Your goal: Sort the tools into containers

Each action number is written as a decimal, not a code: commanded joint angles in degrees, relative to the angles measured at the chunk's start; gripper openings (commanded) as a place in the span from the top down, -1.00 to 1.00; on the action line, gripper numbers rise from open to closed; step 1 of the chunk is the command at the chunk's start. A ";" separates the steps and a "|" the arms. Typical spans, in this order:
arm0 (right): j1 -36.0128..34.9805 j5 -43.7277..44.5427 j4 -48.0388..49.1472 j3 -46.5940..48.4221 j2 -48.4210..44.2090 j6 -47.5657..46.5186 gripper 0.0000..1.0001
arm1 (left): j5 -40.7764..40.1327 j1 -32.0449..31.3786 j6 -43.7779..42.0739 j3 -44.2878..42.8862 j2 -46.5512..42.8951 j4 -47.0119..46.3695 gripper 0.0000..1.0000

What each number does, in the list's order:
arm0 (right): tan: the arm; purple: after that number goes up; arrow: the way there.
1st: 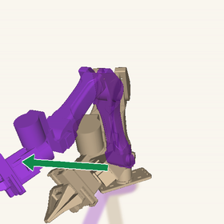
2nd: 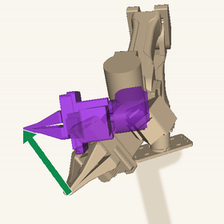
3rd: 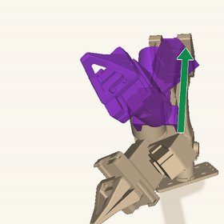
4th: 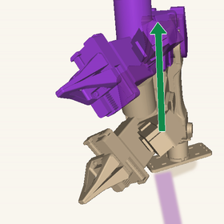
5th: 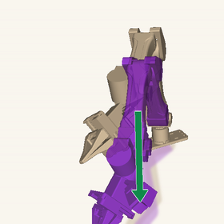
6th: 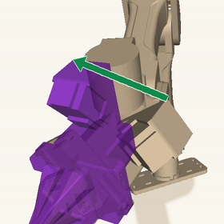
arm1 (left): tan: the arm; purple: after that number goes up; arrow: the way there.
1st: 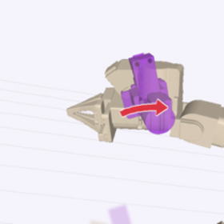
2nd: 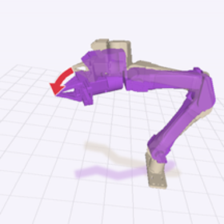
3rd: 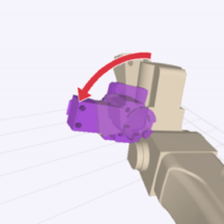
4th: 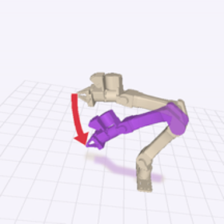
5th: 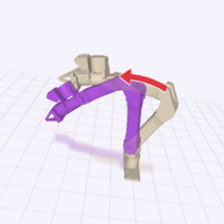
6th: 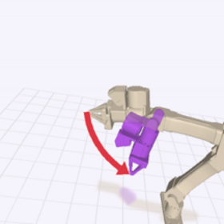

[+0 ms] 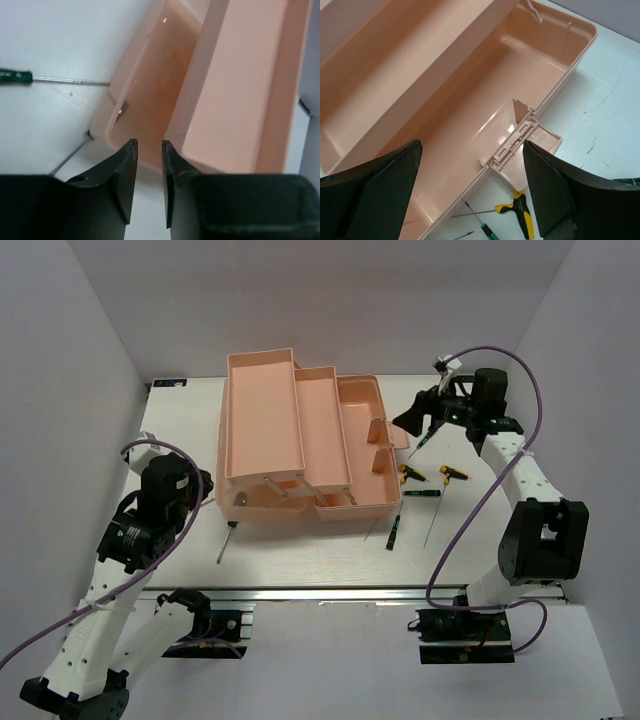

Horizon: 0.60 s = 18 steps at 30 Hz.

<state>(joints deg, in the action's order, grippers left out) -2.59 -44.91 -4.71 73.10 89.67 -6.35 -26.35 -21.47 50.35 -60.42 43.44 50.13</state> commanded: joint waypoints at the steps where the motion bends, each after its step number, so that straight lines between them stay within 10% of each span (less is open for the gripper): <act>1: -1.19 0.78 -0.74 -2.34 -3.70 -1.73 -0.73 | 4.00 0.20 4.30 -0.67 -0.46 10.85 0.29; 10: -3.56 -2.64 -6.17 -5.43 -5.90 -7.96 -0.73 | 7.09 0.20 5.64 0.12 1.46 24.65 0.08; 18: -6.81 -1.76 -5.92 -9.46 -9.51 -9.56 -0.69 | 13.34 0.20 4.68 16.36 3.67 15.72 0.09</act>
<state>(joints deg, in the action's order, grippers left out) -9.21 -45.65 -10.57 64.73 82.21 -14.31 -15.40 -21.45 55.37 -47.90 48.14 68.88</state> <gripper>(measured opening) 0.851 0.455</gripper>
